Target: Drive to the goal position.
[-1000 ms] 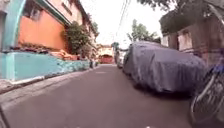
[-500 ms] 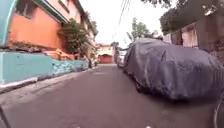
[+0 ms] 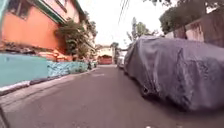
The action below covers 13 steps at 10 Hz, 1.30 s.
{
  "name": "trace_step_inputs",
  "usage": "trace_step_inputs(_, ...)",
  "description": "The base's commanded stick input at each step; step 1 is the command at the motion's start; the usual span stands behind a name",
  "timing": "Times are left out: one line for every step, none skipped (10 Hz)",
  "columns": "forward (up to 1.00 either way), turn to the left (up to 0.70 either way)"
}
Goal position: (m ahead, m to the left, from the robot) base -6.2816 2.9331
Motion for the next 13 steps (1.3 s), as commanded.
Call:
trace_step_inputs(0.7, 0.06)
trace_step_inputs(0.7, 0.0)
trace_step_inputs(0.7, 0.0)
trace_step_inputs(0.7, 0.0)
trace_step_inputs(0.7, 0.0)
trace_step_inputs(0.7, 0.0)
trace_step_inputs(0.7, 0.0)
trace_step_inputs(0.7, 0.0)
trace_step_inputs(0.7, 0.0)
trace_step_inputs(0.7, 0.0)
trace_step_inputs(0.7, 0.0)
trace_step_inputs(0.7, 0.0)
trace_step_inputs(0.7, 0.0)
